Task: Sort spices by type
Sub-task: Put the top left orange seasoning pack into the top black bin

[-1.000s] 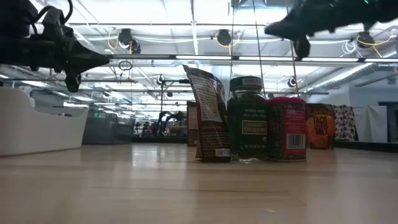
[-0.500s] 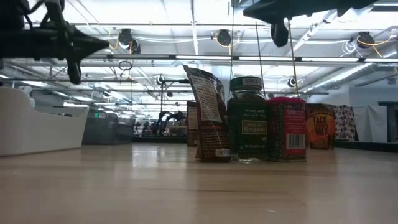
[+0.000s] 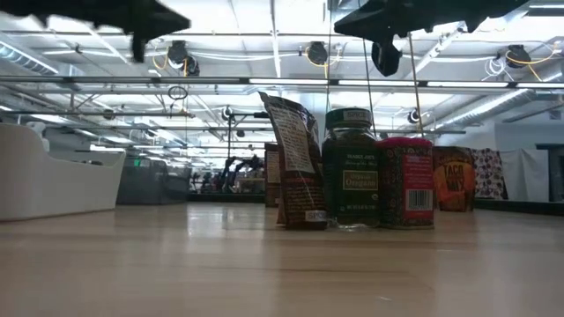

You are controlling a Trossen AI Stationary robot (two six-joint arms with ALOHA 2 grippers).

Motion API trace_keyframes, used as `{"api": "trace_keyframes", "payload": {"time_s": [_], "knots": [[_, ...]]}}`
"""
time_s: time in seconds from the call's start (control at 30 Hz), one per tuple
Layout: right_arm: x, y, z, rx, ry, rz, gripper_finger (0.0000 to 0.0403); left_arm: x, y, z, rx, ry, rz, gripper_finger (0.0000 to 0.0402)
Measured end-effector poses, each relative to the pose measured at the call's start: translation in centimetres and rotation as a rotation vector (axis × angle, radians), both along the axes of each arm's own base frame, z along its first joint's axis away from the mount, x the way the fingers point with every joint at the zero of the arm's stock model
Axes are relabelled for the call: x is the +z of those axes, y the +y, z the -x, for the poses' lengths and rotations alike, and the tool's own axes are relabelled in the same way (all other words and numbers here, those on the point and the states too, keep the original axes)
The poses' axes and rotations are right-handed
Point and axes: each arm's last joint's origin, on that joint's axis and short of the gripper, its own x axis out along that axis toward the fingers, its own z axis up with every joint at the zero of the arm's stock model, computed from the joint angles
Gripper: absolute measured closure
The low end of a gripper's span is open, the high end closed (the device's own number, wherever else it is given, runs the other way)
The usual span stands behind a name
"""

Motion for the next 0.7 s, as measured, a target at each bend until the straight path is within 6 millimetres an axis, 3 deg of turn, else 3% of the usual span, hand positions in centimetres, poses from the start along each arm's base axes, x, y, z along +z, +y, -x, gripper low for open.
{"api": "trace_keyframes", "payload": {"time_s": [0.17,0.33,0.57,0.7], "knots": [[0.0,0.1,0.0,0.025,-0.002,0.002,0.0403,2.9,2.0,-4.6,0.063,0.296,-0.151,0.0396],[0.0,0.1,0.0,0.048,-0.001,-0.001,0.0403,3.8,4.3,-9.1,0.035,0.497,-0.162,0.0368],[0.0,0.1,0.0,0.047,0.002,-0.026,0.0403,3.3,7.1,-13.7,0.014,0.618,-0.153,0.0257],[-0.4,0.3,0.0,0.053,0.037,-0.031,0.0403,2.6,9.1,-15.8,-0.016,0.662,-0.056,0.0180]]}}
